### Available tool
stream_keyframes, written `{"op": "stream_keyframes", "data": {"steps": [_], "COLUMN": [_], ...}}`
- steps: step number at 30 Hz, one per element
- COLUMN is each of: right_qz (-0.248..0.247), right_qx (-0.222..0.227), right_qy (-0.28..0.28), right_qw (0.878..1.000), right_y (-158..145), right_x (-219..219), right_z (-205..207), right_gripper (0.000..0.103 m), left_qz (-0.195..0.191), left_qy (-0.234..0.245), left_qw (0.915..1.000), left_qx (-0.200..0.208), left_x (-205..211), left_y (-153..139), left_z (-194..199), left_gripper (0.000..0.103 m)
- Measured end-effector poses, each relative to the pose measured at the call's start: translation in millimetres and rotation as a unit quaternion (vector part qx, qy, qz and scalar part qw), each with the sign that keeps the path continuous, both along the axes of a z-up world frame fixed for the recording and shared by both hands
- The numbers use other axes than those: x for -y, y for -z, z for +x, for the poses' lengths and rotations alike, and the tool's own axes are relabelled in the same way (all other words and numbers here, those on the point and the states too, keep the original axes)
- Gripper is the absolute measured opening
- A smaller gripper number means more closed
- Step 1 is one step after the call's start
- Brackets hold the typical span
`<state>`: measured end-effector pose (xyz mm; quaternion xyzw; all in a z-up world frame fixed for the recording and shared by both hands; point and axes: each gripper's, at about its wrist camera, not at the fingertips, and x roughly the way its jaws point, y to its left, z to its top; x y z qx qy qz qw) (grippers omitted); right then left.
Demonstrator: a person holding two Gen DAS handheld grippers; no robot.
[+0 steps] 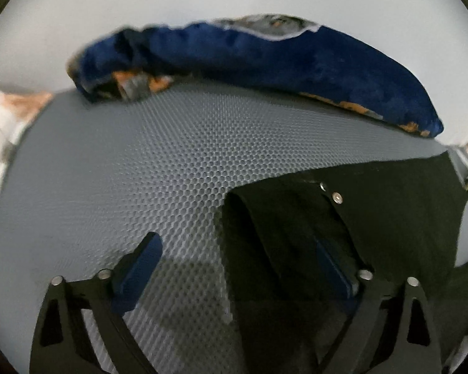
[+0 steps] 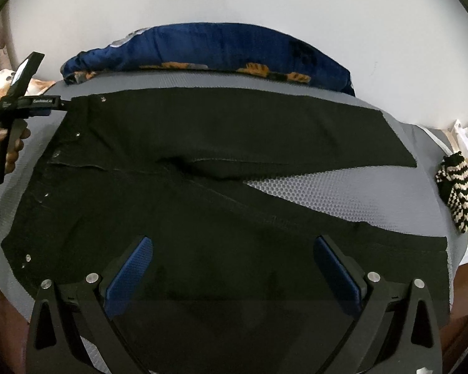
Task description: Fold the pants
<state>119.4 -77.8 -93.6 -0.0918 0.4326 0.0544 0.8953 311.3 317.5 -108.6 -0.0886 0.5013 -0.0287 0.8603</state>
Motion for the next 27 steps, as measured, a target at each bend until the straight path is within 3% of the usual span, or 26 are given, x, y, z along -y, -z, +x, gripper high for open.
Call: {"op": "stream_keyframes", "data": {"steps": [2, 4, 5, 7, 9, 10, 13, 16, 19, 23, 27], "right_qz": [-0.002, -0.004, -0.005, -0.006, -0.005, -0.005, -0.007, 0.005, 0.084, 0.22, 0.293], "right_qx": [-0.004, -0.008, -0.01, -0.016, -0.02, -0.021, -0.022, -0.024, -0.052, -0.096, -0.13], "right_qy": [0.001, 0.001, 0.002, 0.002, 0.001, 0.001, -0.002, -0.006, 0.008, 0.057, 0.086], "right_qw": [1.0, 1.0, 1.0, 1.0, 1.0, 1.0, 1.0, 1.0, 0.995, 0.969, 0.943], "right_y": [3, 6, 8, 12, 14, 14, 14, 10, 3, -8, -11], "right_x": [-1, -1, -1, -2, -4, -4, -4, 1, 24, 71, 96], "right_z": [3, 6, 7, 9, 10, 11, 15, 26, 54, 116, 176], "right_gripper": [0.102, 0.102, 0.102, 0.102, 0.102, 0.102, 0.102, 0.102, 0.102, 0.102, 0.102], "left_qz": [-0.027, -0.099, -0.114, -0.107, -0.081, -0.057, -0.063, -0.037, -0.046, -0.047, -0.05], "left_qy": [0.006, 0.03, 0.037, 0.048, 0.062, 0.061, 0.062, 0.064, 0.061, 0.066, 0.082], "left_qw": [0.9996, 0.9946, 0.9927, 0.9931, 0.9947, 0.9964, 0.9958, 0.9959, 0.9909, 0.9823, 0.9725], "left_qx": [-0.002, 0.008, 0.011, 0.008, 0.017, 0.017, 0.021, 0.053, 0.111, 0.169, 0.213], "left_x": [-4, -6, -6, 1, 9, 12, 11, 22, 27, 49, 79], "left_y": [5, 9, 10, 13, 12, 12, 9, -10, -37, -74, -93], "left_z": [8, 15, 16, 23, 25, 25, 21, 1, -26, -73, -125], "left_gripper": [0.093, 0.092, 0.091, 0.09, 0.062, 0.033, 0.02, 0.016, 0.016, 0.016, 0.016]}}
